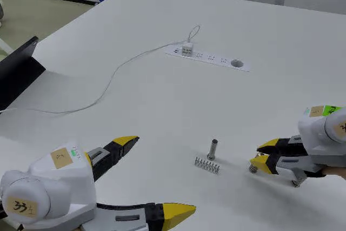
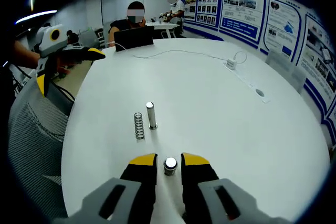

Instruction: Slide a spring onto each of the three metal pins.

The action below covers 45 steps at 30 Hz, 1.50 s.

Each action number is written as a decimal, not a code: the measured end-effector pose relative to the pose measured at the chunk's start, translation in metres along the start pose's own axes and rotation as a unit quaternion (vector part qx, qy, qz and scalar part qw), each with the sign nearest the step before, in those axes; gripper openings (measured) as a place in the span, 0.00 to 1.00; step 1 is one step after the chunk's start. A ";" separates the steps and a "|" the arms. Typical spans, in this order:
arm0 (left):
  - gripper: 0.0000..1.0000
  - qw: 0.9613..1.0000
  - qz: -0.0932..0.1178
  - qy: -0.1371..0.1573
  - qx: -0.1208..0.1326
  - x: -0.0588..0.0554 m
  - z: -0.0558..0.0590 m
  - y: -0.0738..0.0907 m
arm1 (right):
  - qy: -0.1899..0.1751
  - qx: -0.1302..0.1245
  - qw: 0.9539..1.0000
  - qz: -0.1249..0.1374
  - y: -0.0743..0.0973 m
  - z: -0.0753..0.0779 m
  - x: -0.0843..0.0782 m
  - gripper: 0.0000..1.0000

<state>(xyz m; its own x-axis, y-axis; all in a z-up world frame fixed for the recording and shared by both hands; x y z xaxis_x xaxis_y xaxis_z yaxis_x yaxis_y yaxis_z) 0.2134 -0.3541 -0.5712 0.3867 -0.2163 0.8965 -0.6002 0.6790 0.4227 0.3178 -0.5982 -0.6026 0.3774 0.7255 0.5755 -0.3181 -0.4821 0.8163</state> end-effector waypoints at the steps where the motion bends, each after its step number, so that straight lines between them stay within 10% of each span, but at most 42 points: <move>1: 0.99 1.000 0.000 -0.002 -0.001 0.000 0.001 0.000 | 0.008 -0.002 1.000 0.003 0.003 -0.002 0.002 0.20; 20: 0.99 1.000 -0.001 -0.004 0.000 0.000 0.001 0.000 | 0.040 0.016 0.998 0.043 0.003 -0.043 0.040 0.22; 45: 0.98 1.000 -0.013 -0.014 -0.006 -0.003 0.005 -0.002 | 0.054 0.031 0.998 -0.024 -0.059 -0.056 0.037 0.21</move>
<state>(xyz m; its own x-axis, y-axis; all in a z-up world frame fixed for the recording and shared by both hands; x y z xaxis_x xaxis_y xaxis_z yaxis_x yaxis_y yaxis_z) 0.2104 -0.3583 -0.5746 0.3821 -0.2546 0.8884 -0.5808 0.6816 0.4451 0.3017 -0.5155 -0.6329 0.2951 0.7956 0.5291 -0.2453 -0.4721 0.8467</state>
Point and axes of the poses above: the centre of the closed fingertips' face, and the gripper's own axes: y roughly backward along the fingers, z roughly to its right, x roughly out of its top, the point moved 7 cm from there along y, roughly backward along the fingers, and after that the axes turned 11 degrees about -z, right-handed, at the moved point
